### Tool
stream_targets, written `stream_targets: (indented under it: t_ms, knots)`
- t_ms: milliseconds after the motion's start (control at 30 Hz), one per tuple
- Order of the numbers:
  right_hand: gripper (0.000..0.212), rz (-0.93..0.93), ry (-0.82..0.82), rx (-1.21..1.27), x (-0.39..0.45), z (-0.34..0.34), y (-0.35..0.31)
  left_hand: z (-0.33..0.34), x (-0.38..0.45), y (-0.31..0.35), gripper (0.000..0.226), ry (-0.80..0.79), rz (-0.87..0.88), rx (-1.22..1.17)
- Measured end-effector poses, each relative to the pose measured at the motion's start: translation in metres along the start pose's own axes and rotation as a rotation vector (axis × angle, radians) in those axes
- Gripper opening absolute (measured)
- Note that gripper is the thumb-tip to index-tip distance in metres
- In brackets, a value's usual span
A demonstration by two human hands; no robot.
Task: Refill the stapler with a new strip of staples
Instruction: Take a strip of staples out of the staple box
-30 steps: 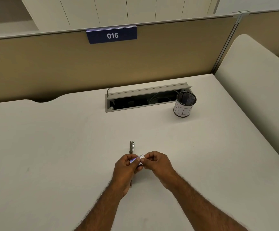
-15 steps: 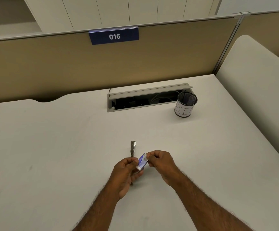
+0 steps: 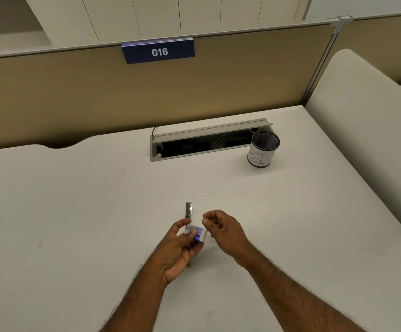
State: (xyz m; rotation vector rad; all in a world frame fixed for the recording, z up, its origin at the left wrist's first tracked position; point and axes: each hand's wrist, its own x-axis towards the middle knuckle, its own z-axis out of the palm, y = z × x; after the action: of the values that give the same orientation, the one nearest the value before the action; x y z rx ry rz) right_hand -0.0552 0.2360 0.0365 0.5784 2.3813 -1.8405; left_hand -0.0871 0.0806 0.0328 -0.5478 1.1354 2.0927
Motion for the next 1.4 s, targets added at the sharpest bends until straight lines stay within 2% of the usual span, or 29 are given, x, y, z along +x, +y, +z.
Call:
stream_targets:
  t_ms: [67, 167, 300, 467, 667, 867, 900, 1000, 1067, 1233, 1400]
  knots:
    - [0.017, 0.032, 0.013, 0.031, -0.003, 0.003, 0.001, 0.003, 0.002, 0.002, 0.024, 0.099, 0.106, 0.043]
    - [0.022, 0.125, -0.053, 0.109, -0.007, 0.007, 0.001, 0.004, 0.003, 0.004, 0.026, 0.191, 0.199, 0.057]
    - [0.018, 0.17, -0.106, 0.282, -0.009, 0.009, 0.003, 0.004, 0.003, 0.003, 0.033, 0.208, 0.254, 0.162]
    - [0.016, 0.224, -0.128, 0.334, -0.008, 0.005, 0.002, -0.002, 0.002, 0.001, 0.035, 0.189, 0.291, 0.322]
    - [0.008, 0.254, -0.152, 0.3, -0.006, -0.008, 0.009, -0.016, 0.003, 0.001, 0.017, 0.217, 0.258, 0.278]
    - [0.038, 0.194, -0.286, 0.19, -0.006, 0.001, 0.013, -0.014, 0.003, -0.006, 0.019, 0.167, 0.233, 0.347]
    - [0.037, 0.168, -0.269, 0.153, -0.006, 0.002, 0.013, -0.014, 0.003, -0.007, 0.023, 0.152, 0.232, 0.392]
    - [0.018, 0.137, -0.161, 0.106, -0.005, 0.003, 0.015, -0.015, 0.003, -0.008, 0.032, 0.102, 0.247, 0.57]
    - [0.018, 0.154, -0.151, 0.129, -0.004, 0.001, 0.014, -0.017, 0.003, -0.007, 0.034, 0.084, 0.265, 0.653]
    - [0.028, 0.196, -0.193, 0.222, -0.003, -0.002, 0.011, -0.019, 0.002, -0.004, 0.037, 0.058, 0.27, 0.671]
    - [0.018, 0.124, -0.13, 0.152, -0.005, -0.001, 0.013, -0.021, 0.004, -0.004, 0.037, 0.07, 0.26, 0.628]
